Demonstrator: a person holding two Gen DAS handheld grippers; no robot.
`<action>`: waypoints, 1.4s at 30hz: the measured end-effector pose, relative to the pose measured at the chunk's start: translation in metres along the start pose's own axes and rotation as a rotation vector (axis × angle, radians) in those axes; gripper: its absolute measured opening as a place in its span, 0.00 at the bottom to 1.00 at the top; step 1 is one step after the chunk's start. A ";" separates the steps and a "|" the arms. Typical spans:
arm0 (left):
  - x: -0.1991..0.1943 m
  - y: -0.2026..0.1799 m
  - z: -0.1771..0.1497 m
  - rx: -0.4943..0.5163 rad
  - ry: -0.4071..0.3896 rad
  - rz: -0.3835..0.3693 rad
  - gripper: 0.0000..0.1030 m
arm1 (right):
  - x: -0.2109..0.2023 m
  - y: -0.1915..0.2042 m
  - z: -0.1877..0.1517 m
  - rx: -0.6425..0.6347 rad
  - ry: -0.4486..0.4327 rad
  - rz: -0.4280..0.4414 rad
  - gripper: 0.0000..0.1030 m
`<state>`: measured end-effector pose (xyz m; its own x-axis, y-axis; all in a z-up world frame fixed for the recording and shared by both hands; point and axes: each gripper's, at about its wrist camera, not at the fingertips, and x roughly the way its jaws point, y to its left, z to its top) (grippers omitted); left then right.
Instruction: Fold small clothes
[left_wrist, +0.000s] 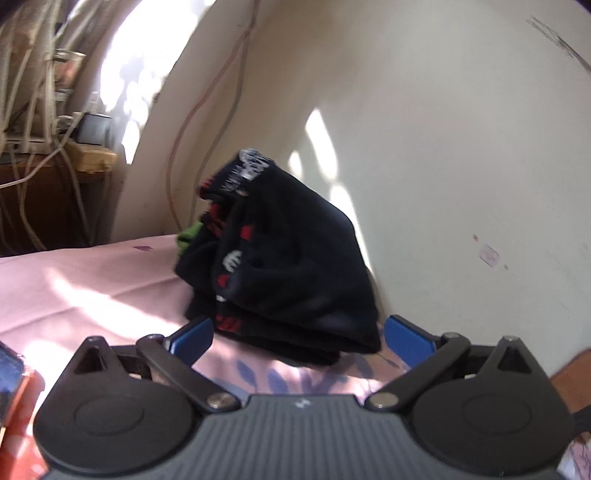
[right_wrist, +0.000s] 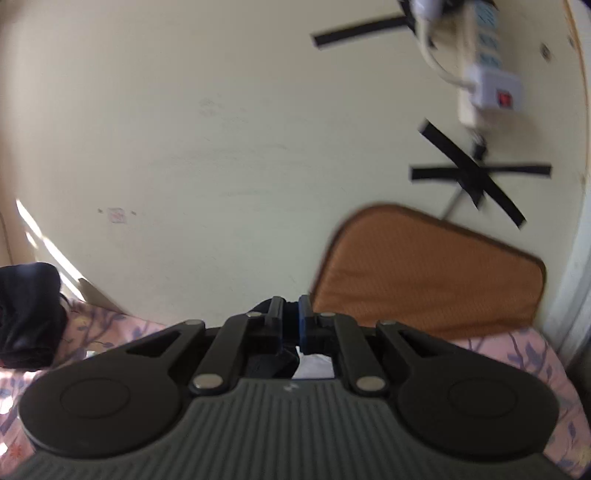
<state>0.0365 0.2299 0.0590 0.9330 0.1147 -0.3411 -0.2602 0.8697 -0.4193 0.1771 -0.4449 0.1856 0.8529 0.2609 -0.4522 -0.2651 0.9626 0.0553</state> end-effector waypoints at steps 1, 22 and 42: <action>0.004 -0.013 -0.004 0.040 0.023 -0.024 0.99 | 0.006 -0.012 -0.009 0.035 0.024 -0.016 0.10; 0.102 -0.166 -0.099 0.458 0.383 -0.058 0.89 | 0.050 -0.087 -0.130 0.363 0.146 0.074 0.01; 0.102 -0.170 -0.099 0.485 0.376 -0.048 0.89 | 0.048 -0.089 -0.130 0.372 0.127 0.091 0.02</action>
<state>0.1511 0.0460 0.0123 0.7661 -0.0306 -0.6420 0.0055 0.9991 -0.0410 0.1829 -0.5278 0.0434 0.7647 0.3578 -0.5360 -0.1364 0.9028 0.4079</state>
